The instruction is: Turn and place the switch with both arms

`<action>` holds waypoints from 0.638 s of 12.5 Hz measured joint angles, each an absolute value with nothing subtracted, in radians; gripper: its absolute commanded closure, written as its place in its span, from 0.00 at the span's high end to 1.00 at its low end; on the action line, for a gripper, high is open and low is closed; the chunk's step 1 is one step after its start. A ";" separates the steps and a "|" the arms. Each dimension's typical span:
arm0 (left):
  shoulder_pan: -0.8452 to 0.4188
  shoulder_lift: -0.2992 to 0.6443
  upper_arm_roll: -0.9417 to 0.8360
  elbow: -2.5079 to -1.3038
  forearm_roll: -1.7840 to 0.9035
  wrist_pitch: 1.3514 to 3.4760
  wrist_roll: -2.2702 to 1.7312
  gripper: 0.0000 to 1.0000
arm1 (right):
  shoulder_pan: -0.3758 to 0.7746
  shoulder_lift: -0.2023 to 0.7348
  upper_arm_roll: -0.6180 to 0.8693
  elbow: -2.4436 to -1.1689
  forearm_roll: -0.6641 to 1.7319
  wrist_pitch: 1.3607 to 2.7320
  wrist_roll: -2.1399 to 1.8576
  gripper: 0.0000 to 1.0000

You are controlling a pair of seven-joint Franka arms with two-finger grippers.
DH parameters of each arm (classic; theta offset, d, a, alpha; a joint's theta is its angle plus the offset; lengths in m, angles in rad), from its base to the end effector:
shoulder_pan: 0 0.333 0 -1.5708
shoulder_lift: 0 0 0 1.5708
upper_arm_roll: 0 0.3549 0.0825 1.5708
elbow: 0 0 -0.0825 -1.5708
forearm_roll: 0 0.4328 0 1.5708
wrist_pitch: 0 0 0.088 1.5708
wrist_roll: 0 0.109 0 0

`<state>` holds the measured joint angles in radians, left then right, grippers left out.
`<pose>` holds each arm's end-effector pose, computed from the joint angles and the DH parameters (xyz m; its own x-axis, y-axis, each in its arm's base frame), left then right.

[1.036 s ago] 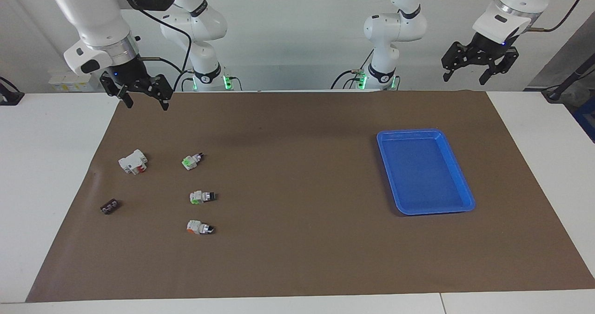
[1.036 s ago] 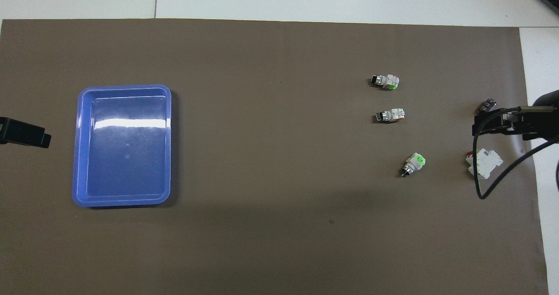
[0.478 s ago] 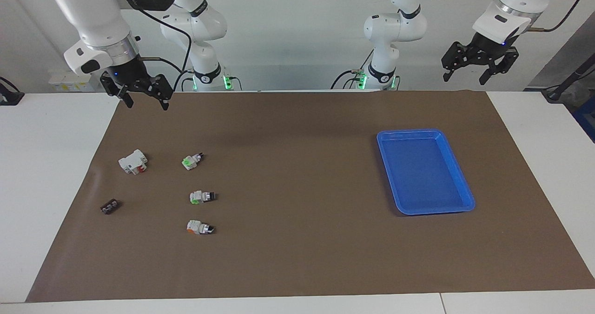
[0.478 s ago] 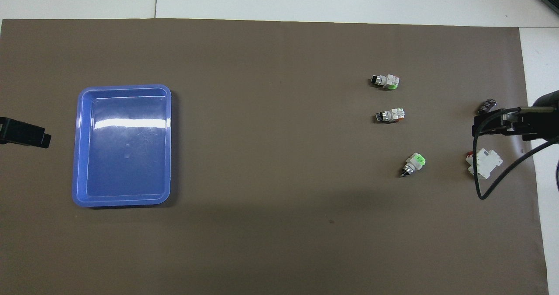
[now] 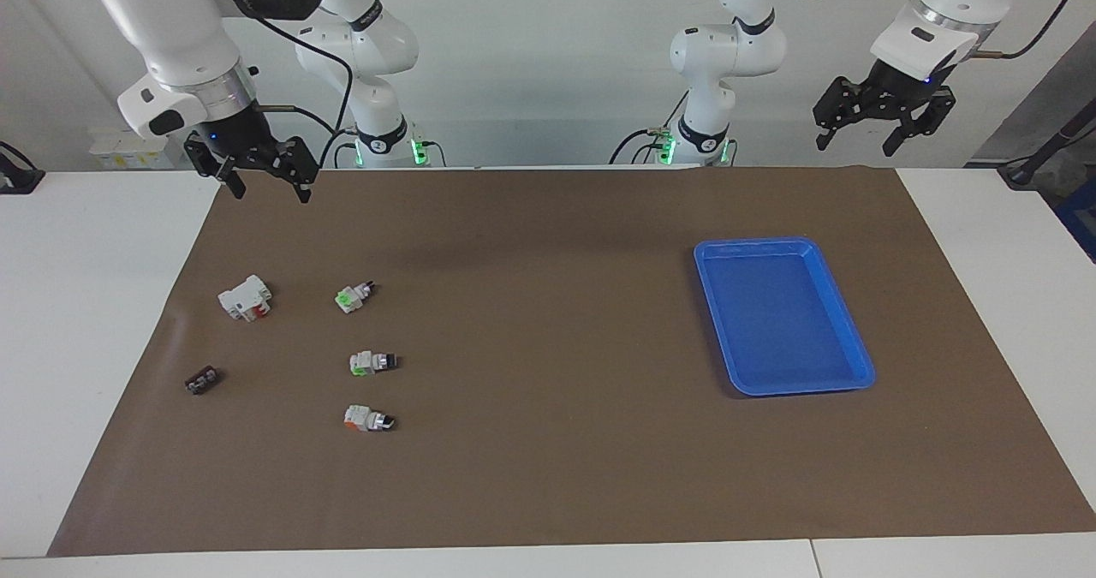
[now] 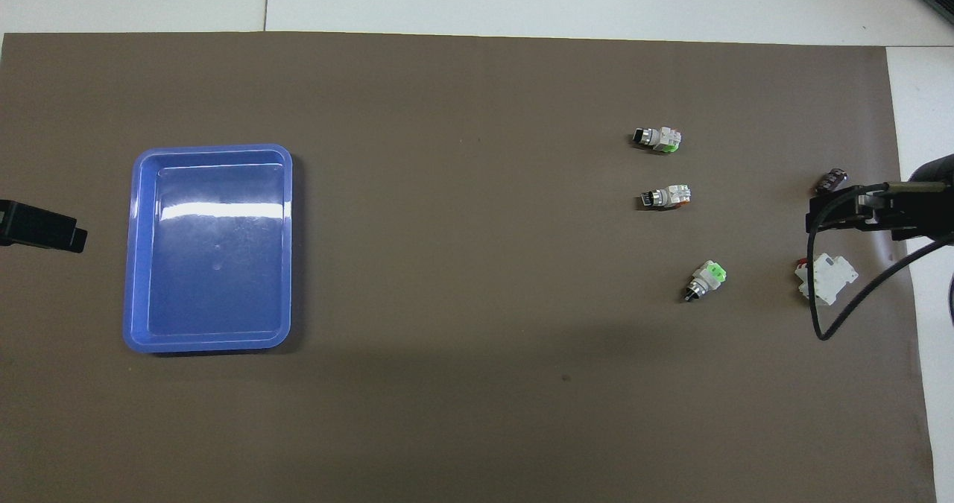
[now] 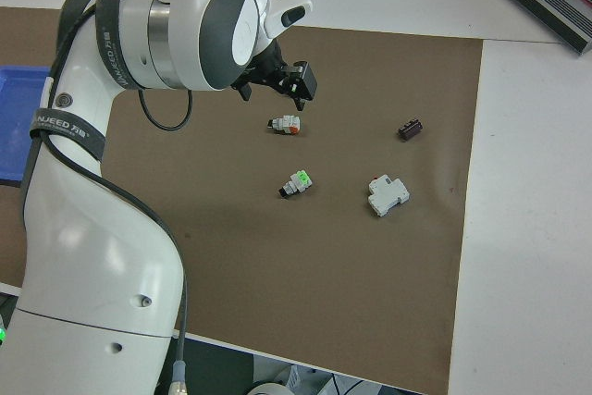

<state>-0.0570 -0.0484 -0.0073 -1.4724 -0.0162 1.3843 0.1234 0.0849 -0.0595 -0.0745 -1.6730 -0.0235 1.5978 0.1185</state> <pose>0.5636 -0.0384 0.7240 0.9812 -0.1895 -0.0374 -0.1888 -0.9818 0.0204 0.5835 0.0023 0.6457 0.9942 -0.1070 -0.0135 -0.1067 -0.9941 0.0208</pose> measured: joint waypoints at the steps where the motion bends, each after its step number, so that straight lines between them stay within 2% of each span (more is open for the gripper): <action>1: -0.057 -0.048 -0.007 -1.472 -0.016 1.384 0.123 1.00 | 0.085 -0.060 -0.074 -1.673 -0.023 1.598 0.119 1.00; 8: -0.057 -0.048 -0.007 -1.472 -0.016 1.384 0.123 1.00 | 0.085 -0.060 -0.074 -1.681 -0.023 1.598 0.119 1.00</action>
<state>-0.0570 -0.0484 -0.0073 -1.4725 -0.0162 1.3842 0.1234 0.0849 -0.0595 -0.0744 -1.6807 -0.0235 1.5978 0.1185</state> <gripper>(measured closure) 0.000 0.000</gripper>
